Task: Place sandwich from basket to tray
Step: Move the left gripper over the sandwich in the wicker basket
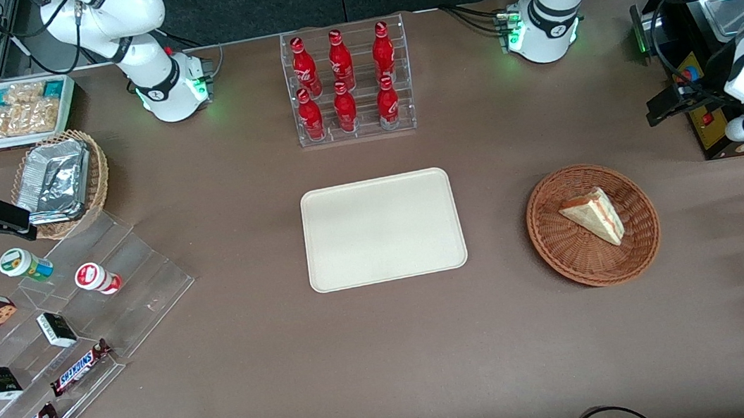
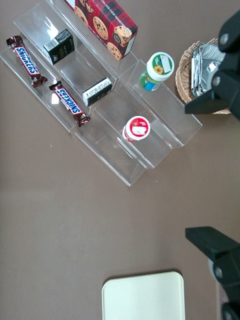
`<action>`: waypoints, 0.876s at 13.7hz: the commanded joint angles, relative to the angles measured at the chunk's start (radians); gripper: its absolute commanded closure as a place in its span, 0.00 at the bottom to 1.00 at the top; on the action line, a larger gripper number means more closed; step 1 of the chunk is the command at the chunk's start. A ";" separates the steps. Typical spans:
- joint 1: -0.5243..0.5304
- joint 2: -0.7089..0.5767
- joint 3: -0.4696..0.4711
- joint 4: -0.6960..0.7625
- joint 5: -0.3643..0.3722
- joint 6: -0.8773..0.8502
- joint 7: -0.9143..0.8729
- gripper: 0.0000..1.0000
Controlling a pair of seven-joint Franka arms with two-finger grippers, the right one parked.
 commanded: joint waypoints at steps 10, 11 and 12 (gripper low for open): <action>0.006 -0.013 -0.006 -0.262 0.005 0.283 -0.002 0.00; 0.006 -0.010 -0.006 -0.288 0.006 0.318 -0.012 0.00; 0.006 -0.006 -0.006 -0.319 0.005 0.352 -0.019 0.00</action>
